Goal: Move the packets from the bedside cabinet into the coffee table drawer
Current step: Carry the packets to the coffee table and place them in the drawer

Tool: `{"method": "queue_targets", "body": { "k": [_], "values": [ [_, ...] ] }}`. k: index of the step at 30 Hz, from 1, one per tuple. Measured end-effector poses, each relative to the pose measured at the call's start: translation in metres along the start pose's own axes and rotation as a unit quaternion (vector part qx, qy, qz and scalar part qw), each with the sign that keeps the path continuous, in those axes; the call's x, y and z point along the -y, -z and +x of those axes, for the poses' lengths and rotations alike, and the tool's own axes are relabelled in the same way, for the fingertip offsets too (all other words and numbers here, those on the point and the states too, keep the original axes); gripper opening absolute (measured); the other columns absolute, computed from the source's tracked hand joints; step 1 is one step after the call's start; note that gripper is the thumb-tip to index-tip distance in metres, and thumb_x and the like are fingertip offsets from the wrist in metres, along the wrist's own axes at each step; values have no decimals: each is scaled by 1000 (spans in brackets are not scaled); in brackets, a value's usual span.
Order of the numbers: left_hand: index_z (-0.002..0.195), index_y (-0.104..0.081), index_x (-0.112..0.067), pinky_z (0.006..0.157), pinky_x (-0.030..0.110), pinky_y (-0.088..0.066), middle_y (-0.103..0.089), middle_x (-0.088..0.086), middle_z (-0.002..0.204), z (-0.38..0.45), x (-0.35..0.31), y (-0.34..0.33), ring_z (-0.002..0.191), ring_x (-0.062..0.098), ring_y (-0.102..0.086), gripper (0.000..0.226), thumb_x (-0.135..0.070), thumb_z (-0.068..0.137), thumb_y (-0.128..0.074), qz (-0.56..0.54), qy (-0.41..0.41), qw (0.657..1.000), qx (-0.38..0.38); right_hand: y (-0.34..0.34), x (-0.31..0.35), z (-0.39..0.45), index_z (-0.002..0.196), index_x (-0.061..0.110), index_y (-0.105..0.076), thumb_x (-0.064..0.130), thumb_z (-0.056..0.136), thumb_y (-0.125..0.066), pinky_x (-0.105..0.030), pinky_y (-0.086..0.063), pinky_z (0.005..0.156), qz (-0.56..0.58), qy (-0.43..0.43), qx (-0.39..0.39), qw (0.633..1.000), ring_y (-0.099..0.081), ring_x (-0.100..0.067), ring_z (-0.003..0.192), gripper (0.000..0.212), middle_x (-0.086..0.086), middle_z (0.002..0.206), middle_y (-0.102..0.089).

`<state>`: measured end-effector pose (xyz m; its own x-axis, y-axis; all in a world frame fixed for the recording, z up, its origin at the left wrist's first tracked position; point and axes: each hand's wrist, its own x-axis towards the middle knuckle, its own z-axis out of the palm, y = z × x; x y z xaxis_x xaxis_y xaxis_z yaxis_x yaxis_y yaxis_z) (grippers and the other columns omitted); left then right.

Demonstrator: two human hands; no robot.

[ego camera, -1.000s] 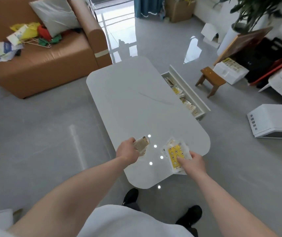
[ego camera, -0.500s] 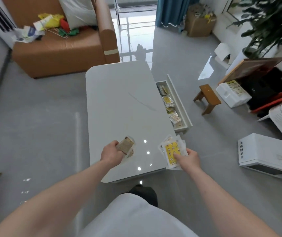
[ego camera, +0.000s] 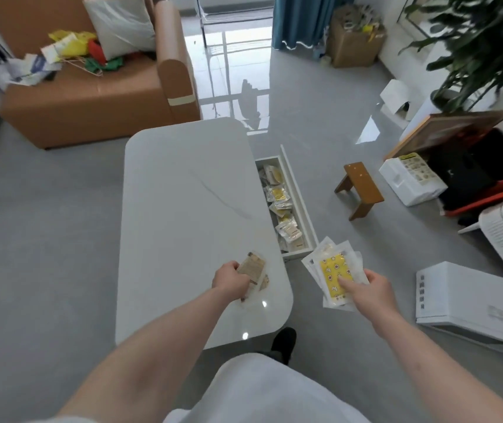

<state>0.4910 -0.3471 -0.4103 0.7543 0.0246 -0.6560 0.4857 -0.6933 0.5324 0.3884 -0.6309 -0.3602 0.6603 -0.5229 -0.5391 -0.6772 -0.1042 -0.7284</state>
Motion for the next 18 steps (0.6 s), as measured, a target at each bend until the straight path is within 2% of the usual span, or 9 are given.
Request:
{"method": "queue_targets", "body": {
  "k": [2,5,7,10,12,15,18],
  "values": [
    [99,-67,-16,72,32,-56,-70,4,95,13,-40,-20,91,25,-68,20,-11,84,-56,-4,-19,1000,17,30,8,29,89,26,-75,22,87,-82,-31,-56,67,10,0,-15,1000,-76,-14,79,9,7,87,-80],
    [100,-68,-16,77,35,-60,-70,2,95,25,-90,-40,92,24,-69,20,-13,85,-57,-12,-36,999,22,61,16,67,92,25,-74,19,88,-82,-41,-61,83,11,-8,-19,1000,-76,-21,86,10,2,92,-79],
    [101,-69,-19,70,33,-60,-70,0,96,34,-114,-50,89,20,-69,18,-16,86,-59,-19,-34,999,23,73,22,92,91,26,-74,20,88,-82,-36,-60,75,1,-13,-12,1000,-75,-19,84,10,4,90,-79],
    [97,-68,-20,57,26,-51,-69,-1,92,52,-140,-60,81,15,-67,14,-17,86,-60,-36,-21,999,9,85,35,131,88,27,-74,24,88,-82,-26,-50,59,-20,-10,1,1000,-73,-11,77,9,10,86,-78],
    [94,-67,-20,57,26,-49,-69,-2,91,60,-150,-68,80,14,-66,11,-17,85,-61,-49,3,999,-8,92,42,160,90,26,-74,22,88,-82,-27,-54,61,-29,-13,22,999,-74,-12,78,9,9,85,-78],
    [95,-68,-20,61,27,-51,-70,-1,94,67,-158,-82,84,15,-67,11,-17,86,-63,-69,47,996,-35,103,50,201,93,25,-75,20,88,-82,-35,-62,72,-43,-17,64,997,-77,-16,81,10,7,87,-79],
    [96,-69,-18,68,30,-56,-72,1,95,76,-169,-100,86,17,-68,13,-16,85,-63,-89,87,990,-67,120,60,246,94,26,-76,22,88,-83,-31,-60,66,-63,-12,99,993,-78,-12,78,9,10,84,-80]
  ]
}}
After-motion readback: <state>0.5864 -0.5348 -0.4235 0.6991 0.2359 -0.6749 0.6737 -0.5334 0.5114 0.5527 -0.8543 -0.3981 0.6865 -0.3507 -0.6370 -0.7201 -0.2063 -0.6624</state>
